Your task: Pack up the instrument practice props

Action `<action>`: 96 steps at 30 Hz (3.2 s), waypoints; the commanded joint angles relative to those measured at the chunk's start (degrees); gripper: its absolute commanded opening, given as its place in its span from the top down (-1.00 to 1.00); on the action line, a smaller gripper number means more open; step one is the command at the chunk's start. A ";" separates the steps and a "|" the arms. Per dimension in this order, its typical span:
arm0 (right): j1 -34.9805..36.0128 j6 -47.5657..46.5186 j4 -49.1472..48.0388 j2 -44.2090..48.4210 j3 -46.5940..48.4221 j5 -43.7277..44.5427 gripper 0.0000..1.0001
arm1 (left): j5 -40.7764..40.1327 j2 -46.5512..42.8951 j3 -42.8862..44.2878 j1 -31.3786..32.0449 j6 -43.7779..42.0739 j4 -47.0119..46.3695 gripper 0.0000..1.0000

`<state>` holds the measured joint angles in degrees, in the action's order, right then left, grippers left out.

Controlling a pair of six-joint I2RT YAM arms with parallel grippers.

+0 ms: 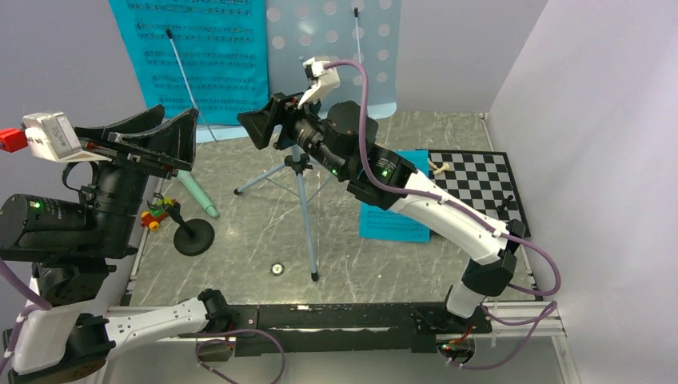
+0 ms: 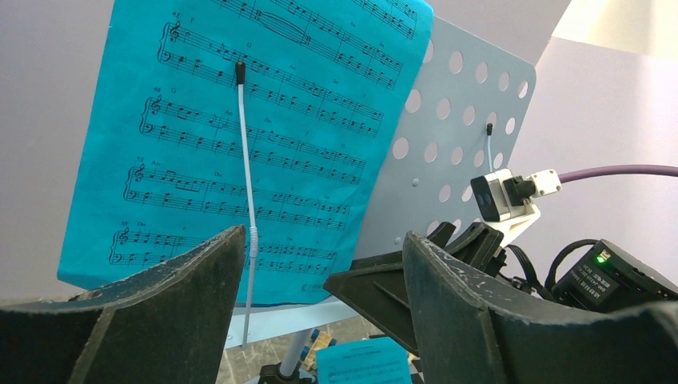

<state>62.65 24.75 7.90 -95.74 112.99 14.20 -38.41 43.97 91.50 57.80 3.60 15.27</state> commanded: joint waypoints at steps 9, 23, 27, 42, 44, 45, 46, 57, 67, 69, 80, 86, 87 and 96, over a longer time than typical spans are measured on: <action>-0.78 -0.07 -12.10 3.24 -6.53 -1.78 0.06 | -0.40 -0.11 -0.61 0.21 -2.20 -2.32 -0.48; -0.69 -0.66 -13.68 4.47 -8.65 -1.55 0.85 | -2.95 1.23 -1.57 0.21 -7.43 -5.23 -0.23; -0.69 -1.30 -13.72 4.95 -9.36 -1.19 1.00 | -4.75 2.21 -1.32 0.21 -10.18 -6.94 -0.14; -0.69 -2.00 -12.68 6.35 -10.11 -2.63 1.00 | -5.36 4.81 1.71 -2.00 -9.83 -3.19 -0.49; -0.68 -2.08 -12.40 6.36 -9.92 -2.75 1.00 | -4.77 5.04 2.38 -3.95 -8.59 -2.12 -0.41; -0.69 -2.03 -12.32 6.36 -9.90 -2.75 1.00 | -4.39 5.37 2.86 -4.96 -8.03 -1.48 -0.37; -0.70 -2.03 -12.22 6.36 -9.82 -2.84 1.00 | -3.93 5.81 3.61 -6.12 -7.35 -0.45 -0.32; -0.69 -2.65 -12.34 8.43 -11.88 -2.38 1.00 | 11.11 9.50 4.91 -20.27 3.68 5.72 -0.17; -0.67 -3.28 -12.19 9.70 -13.32 -2.37 1.00 | 14.90 12.29 6.34 -23.98 5.72 5.81 -0.09; -0.69 -3.44 -11.96 9.56 -13.23 -2.50 1.00 | 15.57 12.25 5.73 -24.71 6.13 5.30 -0.03; -0.71 -3.57 -12.32 9.77 -13.76 -2.50 1.00 | 15.42 9.17 2.76 -25.48 5.76 0.53 0.19; -0.69 -3.39 -12.47 9.53 -13.98 -2.41 1.00 | 15.17 9.89 3.16 -25.59 4.97 1.26 0.22; -0.69 -3.40 -12.49 9.53 -14.02 -2.42 1.00 | 15.12 9.98 3.11 -25.61 4.86 1.26 0.23; -0.69 -3.31 -12.41 9.29 -13.78 -2.37 1.00 | 14.75 11.31 4.47 -26.28 3.88 1.65 -0.01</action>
<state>62.17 22.06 -3.07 -87.94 98.91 12.29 -23.44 54.57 94.26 32.10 8.25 18.28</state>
